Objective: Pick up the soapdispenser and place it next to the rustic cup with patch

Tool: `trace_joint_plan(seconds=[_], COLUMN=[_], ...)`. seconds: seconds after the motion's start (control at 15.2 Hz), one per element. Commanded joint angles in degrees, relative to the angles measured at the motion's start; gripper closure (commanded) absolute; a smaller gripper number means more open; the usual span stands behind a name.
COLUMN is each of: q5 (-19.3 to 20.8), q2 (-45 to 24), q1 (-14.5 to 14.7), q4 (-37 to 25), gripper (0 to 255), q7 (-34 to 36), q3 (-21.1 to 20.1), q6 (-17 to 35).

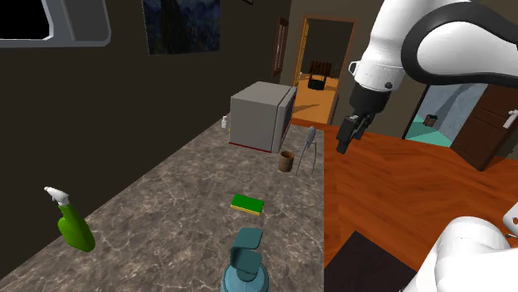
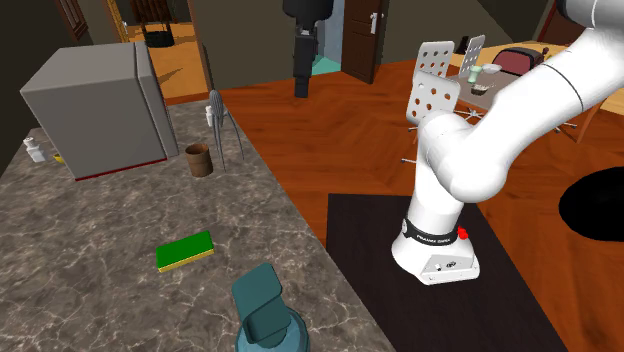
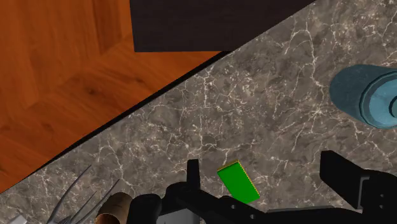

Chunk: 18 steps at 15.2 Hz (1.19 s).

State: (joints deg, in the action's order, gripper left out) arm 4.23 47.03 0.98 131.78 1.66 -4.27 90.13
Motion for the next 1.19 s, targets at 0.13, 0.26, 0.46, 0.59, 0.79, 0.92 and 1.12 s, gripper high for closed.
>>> trace_joint_plan(seconds=[0.13,0.26,0.46,0.59,0.79,0.92,1.12], q5=[-1.49,-2.99,-5.25,-6.76,-9.03,-10.51,-12.69], q2=[0.59,0.98,1.16,1.0,0.27,-0.55,-2.31], q1=[1.49,3.03,5.43,7.09,9.65,11.39,14.02], q4=[2.95,5.72,9.54,11.86,14.99,16.83,19.19], gripper=[0,0,0,0,0,0,0], q7=[0.13,0.24,0.34,0.38,0.4,0.41,0.39], q3=[-1.03,-2.12,-3.89,-5.15,-7.17,-8.59,-10.84], q6=[3.18,6.41,11.4,14.82,20.13,23.79,29.48])
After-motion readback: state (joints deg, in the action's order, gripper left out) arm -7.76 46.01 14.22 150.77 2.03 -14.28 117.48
